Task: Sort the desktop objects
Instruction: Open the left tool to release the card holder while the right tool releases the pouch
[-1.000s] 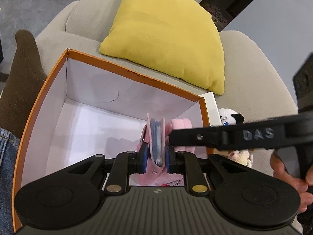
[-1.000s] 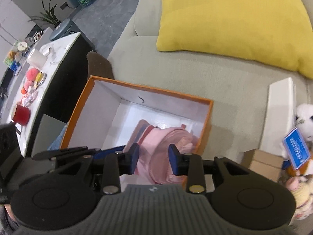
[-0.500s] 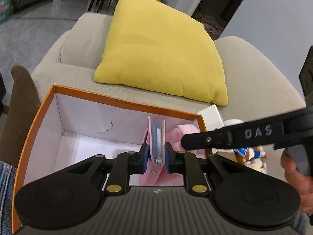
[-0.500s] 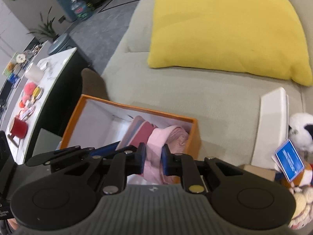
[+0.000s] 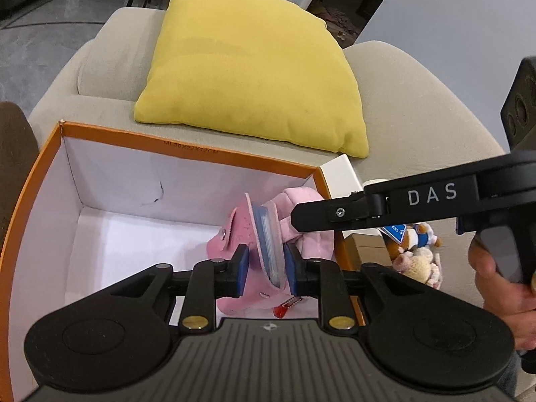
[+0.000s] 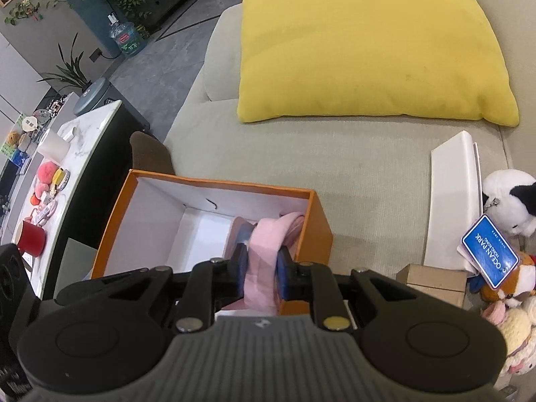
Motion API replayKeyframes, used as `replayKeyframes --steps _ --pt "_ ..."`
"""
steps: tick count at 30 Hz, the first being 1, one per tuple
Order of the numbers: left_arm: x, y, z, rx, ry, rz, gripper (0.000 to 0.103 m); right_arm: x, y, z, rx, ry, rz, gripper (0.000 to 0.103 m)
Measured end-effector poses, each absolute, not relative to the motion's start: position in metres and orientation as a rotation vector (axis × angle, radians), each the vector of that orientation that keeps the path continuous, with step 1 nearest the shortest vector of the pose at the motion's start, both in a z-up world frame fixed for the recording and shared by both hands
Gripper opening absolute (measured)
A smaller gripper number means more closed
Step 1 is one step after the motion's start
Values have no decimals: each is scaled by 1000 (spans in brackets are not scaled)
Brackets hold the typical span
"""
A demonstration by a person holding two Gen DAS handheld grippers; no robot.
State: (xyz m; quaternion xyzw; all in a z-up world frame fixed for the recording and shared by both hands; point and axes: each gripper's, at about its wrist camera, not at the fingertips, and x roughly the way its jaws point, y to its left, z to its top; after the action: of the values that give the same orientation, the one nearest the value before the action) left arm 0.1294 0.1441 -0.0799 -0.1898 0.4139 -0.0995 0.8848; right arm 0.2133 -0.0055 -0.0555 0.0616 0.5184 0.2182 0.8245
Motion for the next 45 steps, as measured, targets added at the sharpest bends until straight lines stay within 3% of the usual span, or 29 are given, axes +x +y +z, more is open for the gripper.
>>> replayKeyframes --steps 5,8,15,16,33,37,45 --pt "122 153 -74 -436 839 -249 33 213 -4 -55 119 1099 467 20" --pt "121 153 -72 -424 840 -248 33 212 -5 -54 116 1098 469 20" --pt "126 151 -77 -413 843 -247 17 210 -6 -53 114 1094 469 20" --pt "128 151 -78 -406 848 -244 8 209 -6 -53 112 1091 470 20" --pt "134 152 -73 -350 848 -224 9 206 -5 -45 86 1059 471 25" --pt "134 154 -71 -356 853 -207 15 201 -9 -40 81 1047 474 26" --pt "117 155 -49 -338 798 -150 15 181 -32 -18 80 1001 489 27"
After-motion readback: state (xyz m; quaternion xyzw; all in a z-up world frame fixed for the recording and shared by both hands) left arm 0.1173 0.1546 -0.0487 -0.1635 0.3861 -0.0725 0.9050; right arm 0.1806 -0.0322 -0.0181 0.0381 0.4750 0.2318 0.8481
